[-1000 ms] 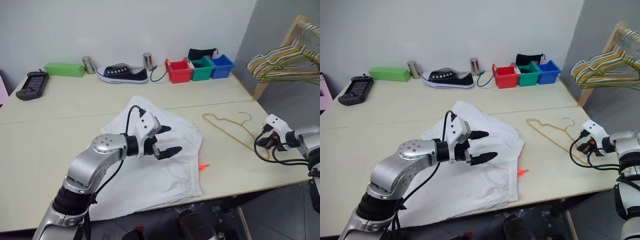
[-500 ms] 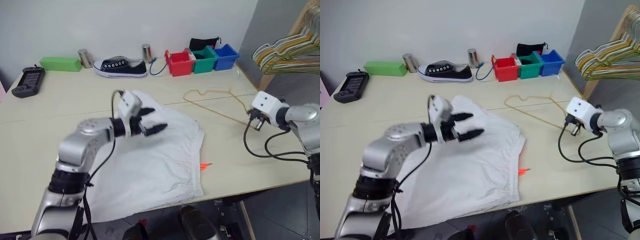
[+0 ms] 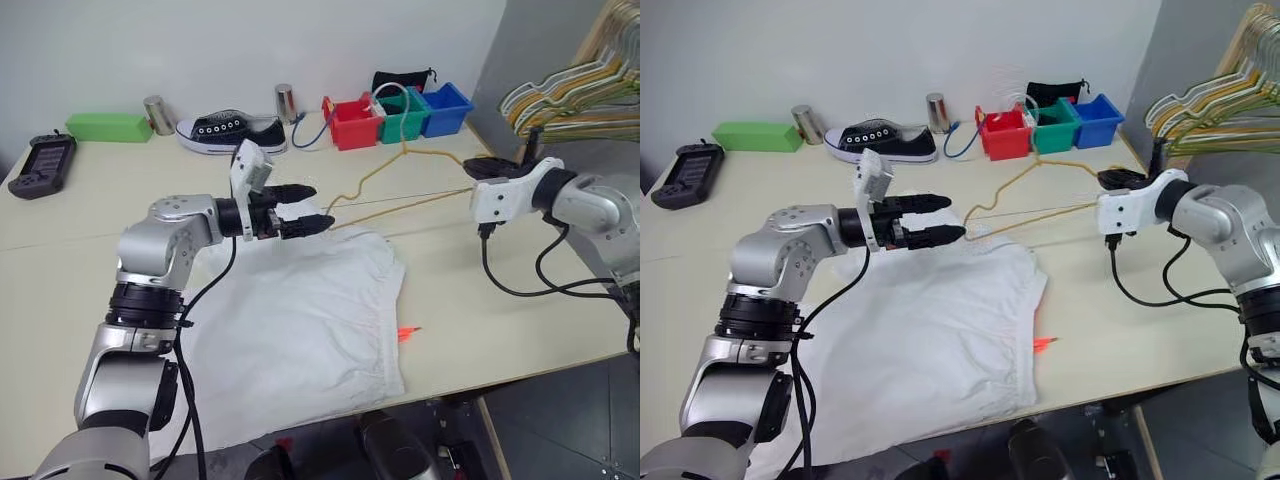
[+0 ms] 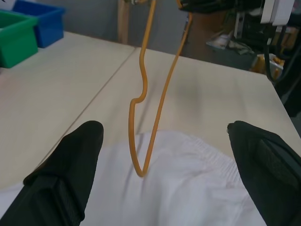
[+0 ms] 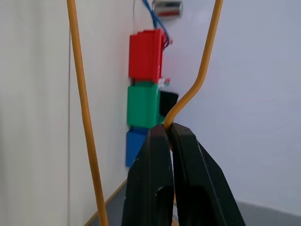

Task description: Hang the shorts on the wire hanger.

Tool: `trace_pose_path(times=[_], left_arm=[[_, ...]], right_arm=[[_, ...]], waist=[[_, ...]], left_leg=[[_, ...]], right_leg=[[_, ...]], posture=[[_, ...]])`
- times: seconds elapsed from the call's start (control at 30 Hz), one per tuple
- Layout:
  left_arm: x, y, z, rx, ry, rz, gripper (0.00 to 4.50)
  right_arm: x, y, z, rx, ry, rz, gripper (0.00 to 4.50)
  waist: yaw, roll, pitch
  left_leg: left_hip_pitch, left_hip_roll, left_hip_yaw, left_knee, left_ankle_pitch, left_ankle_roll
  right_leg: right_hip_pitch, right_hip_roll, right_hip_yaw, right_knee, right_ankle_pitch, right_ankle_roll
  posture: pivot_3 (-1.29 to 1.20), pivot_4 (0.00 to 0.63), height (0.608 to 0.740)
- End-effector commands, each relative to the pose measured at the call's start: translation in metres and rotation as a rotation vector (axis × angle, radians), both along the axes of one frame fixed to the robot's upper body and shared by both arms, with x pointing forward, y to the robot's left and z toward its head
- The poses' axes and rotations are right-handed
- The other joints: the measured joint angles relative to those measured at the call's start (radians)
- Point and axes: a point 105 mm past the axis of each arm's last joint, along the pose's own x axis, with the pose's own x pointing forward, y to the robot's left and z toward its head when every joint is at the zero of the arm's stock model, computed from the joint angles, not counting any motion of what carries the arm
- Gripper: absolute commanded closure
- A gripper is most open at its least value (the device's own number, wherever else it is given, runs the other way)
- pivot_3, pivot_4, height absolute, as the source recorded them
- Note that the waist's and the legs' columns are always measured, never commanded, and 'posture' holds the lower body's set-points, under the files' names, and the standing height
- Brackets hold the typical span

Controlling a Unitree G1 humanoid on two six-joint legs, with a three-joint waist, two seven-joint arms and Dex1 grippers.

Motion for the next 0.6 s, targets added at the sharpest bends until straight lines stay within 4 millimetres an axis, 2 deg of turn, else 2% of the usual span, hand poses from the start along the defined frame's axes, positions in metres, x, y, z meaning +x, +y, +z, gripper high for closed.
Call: trace_pose_path(times=[0.03,0.2,0.3,0.6], left_arm=[[-0.002,-0.012,0.007,0.035,-0.068,-0.053,0.0],[-0.01,-0.016,-0.011,0.104,-0.061,-0.081,0.0],[-0.014,-0.013,-0.018,0.131,-0.048,-0.084,0.42],[-0.019,0.0,-0.024,0.175,-0.033,-0.055,2.41]], right_arm=[[-0.011,0.029,0.019,-0.021,-0.092,0.112,4.48],[-0.014,0.049,0.023,-0.011,-0.114,0.15,4.48],[-0.014,0.053,0.024,-0.011,-0.117,0.153,4.5],[-0.004,0.052,0.027,-0.017,-0.133,0.126,4.5]], waist=[[-0.005,0.0,0.0],[-0.005,0.001,-0.001],[-0.005,0.001,-0.002],[-0.004,0.001,-0.003]], left_leg=[[0.0,0.0,0.0,0.0,0.0,0.0],[0.001,0.0,-0.001,0.002,0.001,0.0],[0.002,0.0,-0.001,0.002,0.002,0.001],[0.004,-0.001,-0.002,0.003,0.006,0.004]], right_leg=[[0.0,0.0,0.0,0.0,0.0,0.0],[-0.001,0.0,0.0,0.007,0.0,0.0],[-0.001,0.0,0.0,0.01,0.0,0.0],[-0.001,0.0,0.0,0.015,0.0,0.0]], posture=[[-0.34,0.079,0.74],[-0.33,0.076,0.74],[-0.33,0.075,0.74],[-0.29,0.074,0.74]])
